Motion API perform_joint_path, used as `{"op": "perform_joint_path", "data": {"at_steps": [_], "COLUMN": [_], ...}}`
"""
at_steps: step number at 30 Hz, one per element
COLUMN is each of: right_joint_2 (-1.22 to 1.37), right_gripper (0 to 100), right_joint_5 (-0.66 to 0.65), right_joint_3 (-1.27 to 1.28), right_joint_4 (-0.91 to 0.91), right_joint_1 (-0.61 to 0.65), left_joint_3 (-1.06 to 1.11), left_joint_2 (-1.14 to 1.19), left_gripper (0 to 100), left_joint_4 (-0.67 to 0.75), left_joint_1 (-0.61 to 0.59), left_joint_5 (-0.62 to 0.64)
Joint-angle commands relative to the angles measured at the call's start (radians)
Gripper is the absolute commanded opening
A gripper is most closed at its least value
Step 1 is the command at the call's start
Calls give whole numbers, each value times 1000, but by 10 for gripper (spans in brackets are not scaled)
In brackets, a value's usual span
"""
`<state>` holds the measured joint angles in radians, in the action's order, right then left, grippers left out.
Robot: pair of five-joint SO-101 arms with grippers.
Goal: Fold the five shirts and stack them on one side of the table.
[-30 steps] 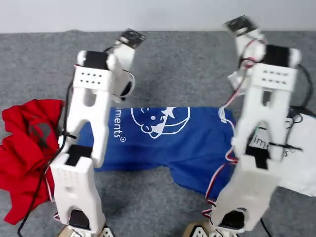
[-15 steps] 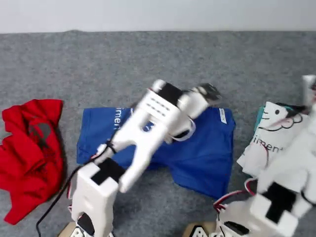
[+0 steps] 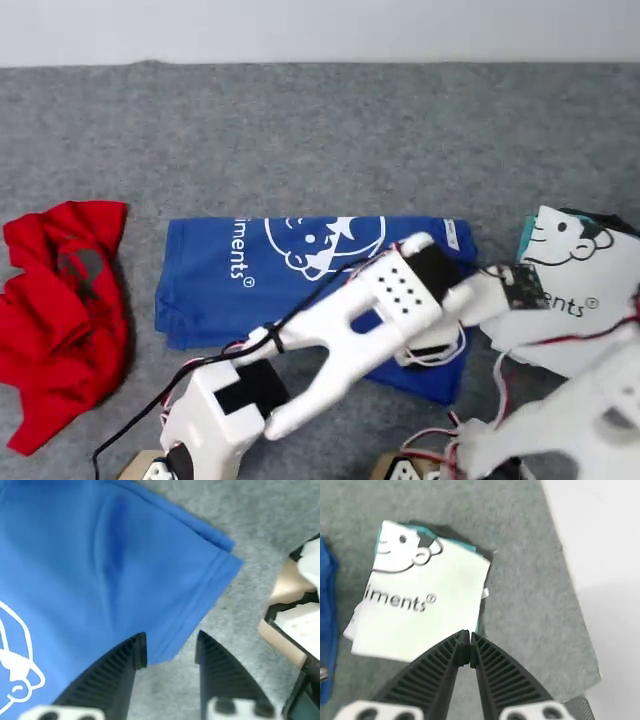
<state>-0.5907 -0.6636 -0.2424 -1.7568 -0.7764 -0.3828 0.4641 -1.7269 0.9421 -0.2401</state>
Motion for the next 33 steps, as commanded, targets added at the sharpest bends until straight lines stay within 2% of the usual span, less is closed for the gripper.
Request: {"op": "perform_joint_path", "data": {"at_steps": [1, 9, 15, 22, 24, 33], "right_joint_2": [-110, -213, -228, -228, -228, -228], "right_gripper": [9, 9, 9, 9, 9, 9], "right_joint_5": [-11, -12, -12, -12, -12, -12], "right_joint_3": [81, 180, 178, 178, 178, 178], "right_joint_4": [-38, -38, -39, -39, -39, -39], "right_joint_1": [-19, -19, -19, -21, -21, -21], "left_joint_3": [-4, -4, -7, -4, -4, -8], "left_joint_2": [37, 140, 219, 264, 264, 130], "left_gripper": [182, 182, 173, 48, 2, 5], "left_joint_4": [-25, -23, 34, 71, 68, 68], "left_joint_1": [28, 91, 38, 3, 6, 2], "left_joint_5": [-9, -11, -11, -51, -66, -68]}}
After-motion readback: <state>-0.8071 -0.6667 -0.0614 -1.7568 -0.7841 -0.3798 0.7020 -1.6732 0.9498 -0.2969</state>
